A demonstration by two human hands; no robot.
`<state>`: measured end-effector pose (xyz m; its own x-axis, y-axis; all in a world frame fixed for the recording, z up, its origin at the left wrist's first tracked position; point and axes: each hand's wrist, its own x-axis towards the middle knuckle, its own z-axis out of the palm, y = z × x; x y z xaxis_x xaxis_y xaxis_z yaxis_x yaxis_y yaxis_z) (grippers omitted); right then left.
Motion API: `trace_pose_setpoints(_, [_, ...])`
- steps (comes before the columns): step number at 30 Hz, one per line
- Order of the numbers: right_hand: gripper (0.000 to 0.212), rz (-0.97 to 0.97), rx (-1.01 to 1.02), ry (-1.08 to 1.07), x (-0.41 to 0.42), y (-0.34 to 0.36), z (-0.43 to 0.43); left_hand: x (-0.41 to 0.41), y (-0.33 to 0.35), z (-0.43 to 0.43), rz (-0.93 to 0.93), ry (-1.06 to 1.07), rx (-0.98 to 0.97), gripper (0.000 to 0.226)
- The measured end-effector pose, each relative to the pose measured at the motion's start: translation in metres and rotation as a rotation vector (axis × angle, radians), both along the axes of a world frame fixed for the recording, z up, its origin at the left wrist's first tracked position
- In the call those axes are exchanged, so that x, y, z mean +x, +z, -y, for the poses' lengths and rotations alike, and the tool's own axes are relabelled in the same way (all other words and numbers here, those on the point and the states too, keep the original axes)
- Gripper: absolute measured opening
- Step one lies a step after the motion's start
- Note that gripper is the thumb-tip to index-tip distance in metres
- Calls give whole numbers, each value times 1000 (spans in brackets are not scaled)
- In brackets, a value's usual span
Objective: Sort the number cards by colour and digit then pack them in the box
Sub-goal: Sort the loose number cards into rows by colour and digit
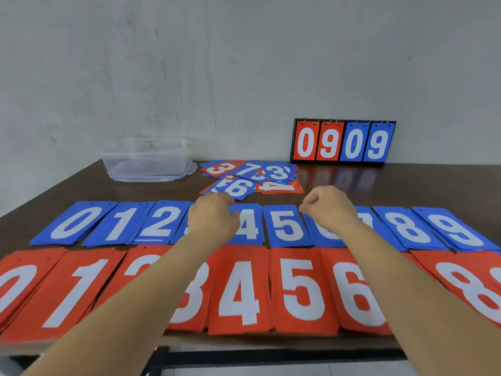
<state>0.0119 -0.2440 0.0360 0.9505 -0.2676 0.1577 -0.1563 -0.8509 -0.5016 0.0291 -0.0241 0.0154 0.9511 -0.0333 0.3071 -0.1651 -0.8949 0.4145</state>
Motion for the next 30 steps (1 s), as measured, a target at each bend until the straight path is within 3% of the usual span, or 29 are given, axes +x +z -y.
trace_pose_setpoints(15, [14,-73,-64,64,151,-20,1,122,-14,-35,-132,214,-7,36])
trace_pose_setpoints(19, [28,-56,-113,143,176,-26,-17,143,-21,-22,-127,149,123,50])
trace_pose_setpoints(24, [50,-106,-241,362,212,-32,-42,160,-27,-14,-258,-190,327,50])
trace_pose_setpoints(30, [53,-249,-394,533,229,-40,-58,164,-21,-31,-325,-151,582,50])
